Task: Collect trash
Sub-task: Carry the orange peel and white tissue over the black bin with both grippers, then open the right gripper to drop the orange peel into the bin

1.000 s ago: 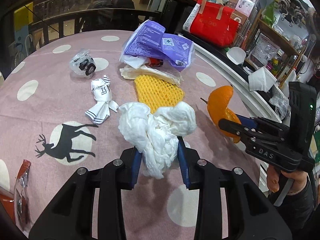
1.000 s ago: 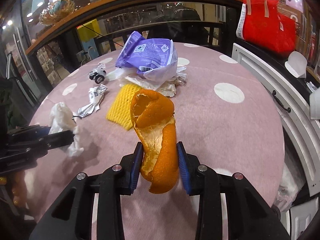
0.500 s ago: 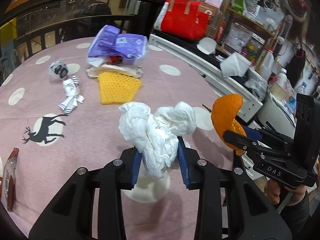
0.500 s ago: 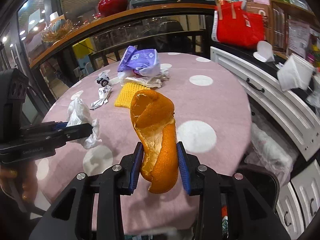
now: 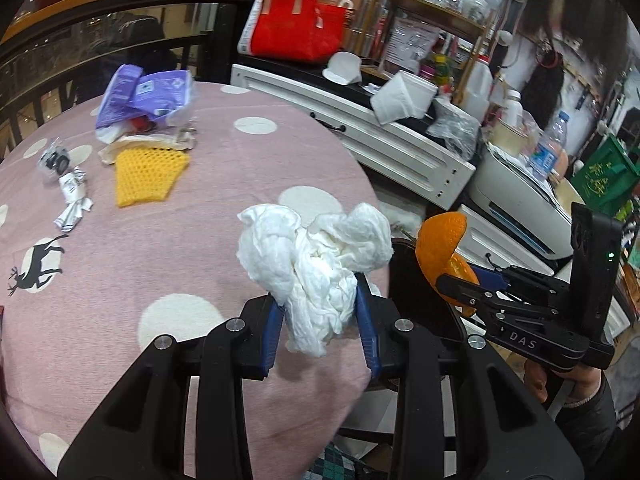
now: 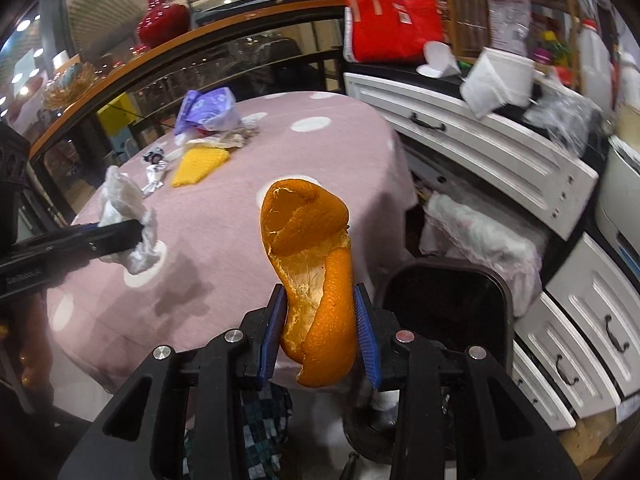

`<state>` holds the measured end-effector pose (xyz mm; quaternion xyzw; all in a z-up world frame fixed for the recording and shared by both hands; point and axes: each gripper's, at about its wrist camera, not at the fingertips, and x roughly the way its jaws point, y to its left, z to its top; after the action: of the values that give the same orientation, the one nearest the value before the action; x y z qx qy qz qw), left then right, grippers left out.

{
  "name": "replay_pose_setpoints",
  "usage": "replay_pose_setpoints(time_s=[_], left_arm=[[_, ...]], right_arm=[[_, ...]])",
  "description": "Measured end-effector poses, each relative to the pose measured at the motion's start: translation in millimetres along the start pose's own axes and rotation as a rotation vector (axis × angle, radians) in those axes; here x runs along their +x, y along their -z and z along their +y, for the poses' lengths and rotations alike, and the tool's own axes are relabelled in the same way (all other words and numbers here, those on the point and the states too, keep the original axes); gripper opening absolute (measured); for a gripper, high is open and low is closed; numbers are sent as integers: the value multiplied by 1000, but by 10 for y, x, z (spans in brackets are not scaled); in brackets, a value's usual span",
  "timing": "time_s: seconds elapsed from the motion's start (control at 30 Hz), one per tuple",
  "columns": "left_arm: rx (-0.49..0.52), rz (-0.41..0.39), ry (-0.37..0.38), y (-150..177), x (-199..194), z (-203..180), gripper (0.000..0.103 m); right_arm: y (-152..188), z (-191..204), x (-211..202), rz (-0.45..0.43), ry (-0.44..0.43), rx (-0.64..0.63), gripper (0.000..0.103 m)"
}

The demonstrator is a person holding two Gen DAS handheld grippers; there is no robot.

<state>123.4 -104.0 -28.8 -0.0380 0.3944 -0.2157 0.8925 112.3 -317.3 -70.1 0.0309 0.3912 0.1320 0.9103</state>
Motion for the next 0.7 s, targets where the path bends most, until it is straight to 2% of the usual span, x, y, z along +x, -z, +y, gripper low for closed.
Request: replay_pose_setpoints(time_s=[0.17, 0.4, 0.6, 0.7], left_arm=[[45, 17, 45, 9, 71, -241, 34], [119, 34, 75, 24, 179, -555, 34], [169, 61, 88, 70, 307, -764, 34], [194, 69, 94, 96, 347, -853, 34]], right_arm=[[206, -337, 43, 43, 61, 77, 34], [526, -863, 506, 197, 139, 231, 34], [789, -1065, 861, 309, 164, 320, 34], [873, -1088, 939, 340, 177, 321, 35]])
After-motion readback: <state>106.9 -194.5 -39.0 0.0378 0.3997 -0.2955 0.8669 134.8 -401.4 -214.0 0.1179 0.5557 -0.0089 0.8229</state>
